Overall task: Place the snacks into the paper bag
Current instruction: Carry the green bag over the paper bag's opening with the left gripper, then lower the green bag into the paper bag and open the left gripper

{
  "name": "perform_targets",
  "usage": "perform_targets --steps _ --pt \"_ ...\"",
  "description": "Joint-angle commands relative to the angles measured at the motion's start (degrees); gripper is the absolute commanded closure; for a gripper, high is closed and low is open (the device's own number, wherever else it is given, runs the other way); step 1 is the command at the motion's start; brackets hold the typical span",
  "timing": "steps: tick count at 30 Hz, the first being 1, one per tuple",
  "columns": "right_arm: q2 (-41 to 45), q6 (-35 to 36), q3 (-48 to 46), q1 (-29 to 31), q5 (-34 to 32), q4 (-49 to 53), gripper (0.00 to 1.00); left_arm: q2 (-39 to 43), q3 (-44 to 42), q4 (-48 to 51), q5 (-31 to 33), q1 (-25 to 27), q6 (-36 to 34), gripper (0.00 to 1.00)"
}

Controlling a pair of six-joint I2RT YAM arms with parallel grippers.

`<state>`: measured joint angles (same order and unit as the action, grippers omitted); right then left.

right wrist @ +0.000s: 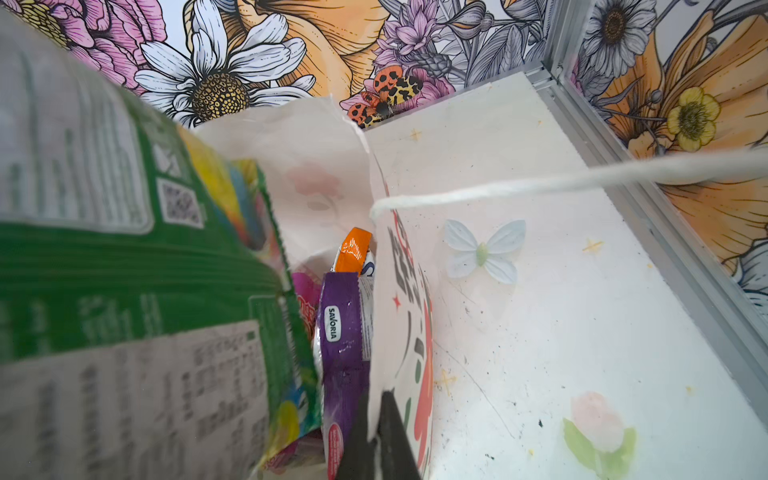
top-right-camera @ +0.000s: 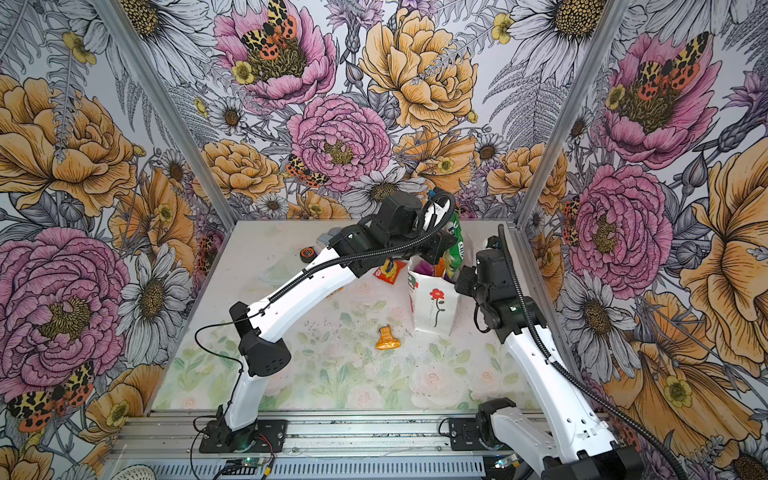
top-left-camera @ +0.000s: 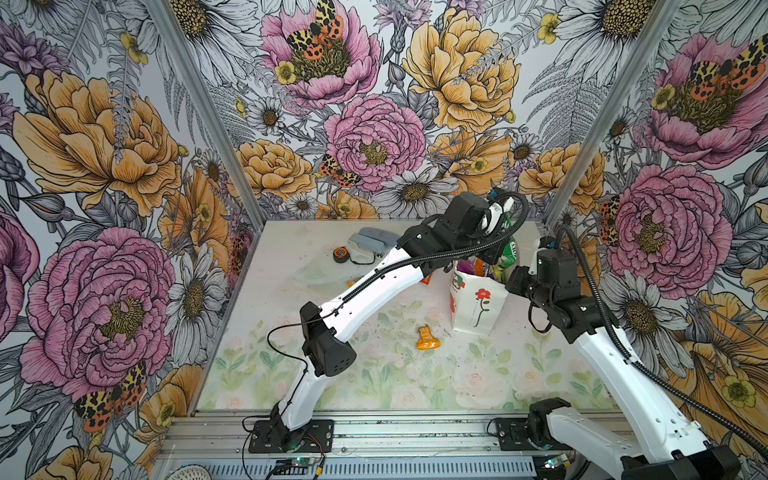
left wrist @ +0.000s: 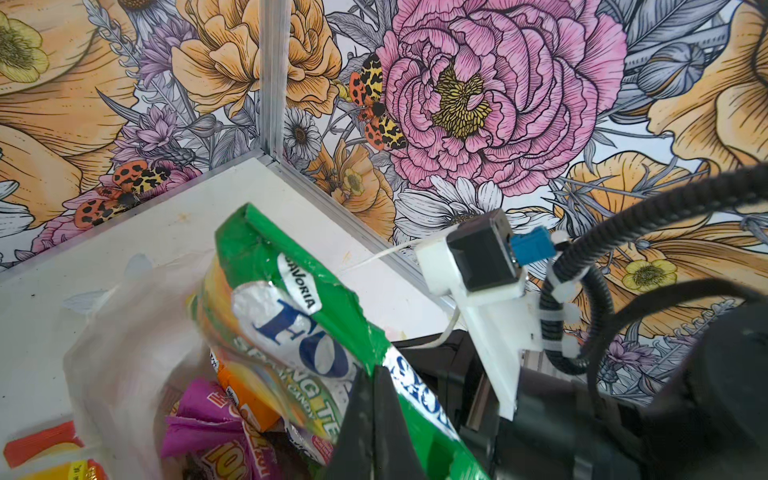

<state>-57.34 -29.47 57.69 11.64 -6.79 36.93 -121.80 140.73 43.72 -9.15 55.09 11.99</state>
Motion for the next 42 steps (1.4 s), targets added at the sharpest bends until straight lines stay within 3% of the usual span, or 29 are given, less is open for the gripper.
perform_targets --steps 1,16,29,42 --pt "0.3 0.6 0.3 -0.2 0.4 -1.1 1.00 -0.6 2.3 -1.2 -1.9 -0.9 -0.5 1.00" --pt "0.5 0.4 0.1 -0.3 0.2 -1.1 1.00 -2.9 1.6 2.5 -1.9 -2.6 1.4 1.00" --pt "0.2 0.4 -0.1 -0.3 0.0 -1.1 1.00 -1.8 0.4 9.8 2.1 -3.7 2.3 1.00" --pt "0.9 0.4 -0.6 -0.3 0.1 -1.1 1.00 -6.9 3.1 11.9 1.1 -4.9 2.2 1.00"
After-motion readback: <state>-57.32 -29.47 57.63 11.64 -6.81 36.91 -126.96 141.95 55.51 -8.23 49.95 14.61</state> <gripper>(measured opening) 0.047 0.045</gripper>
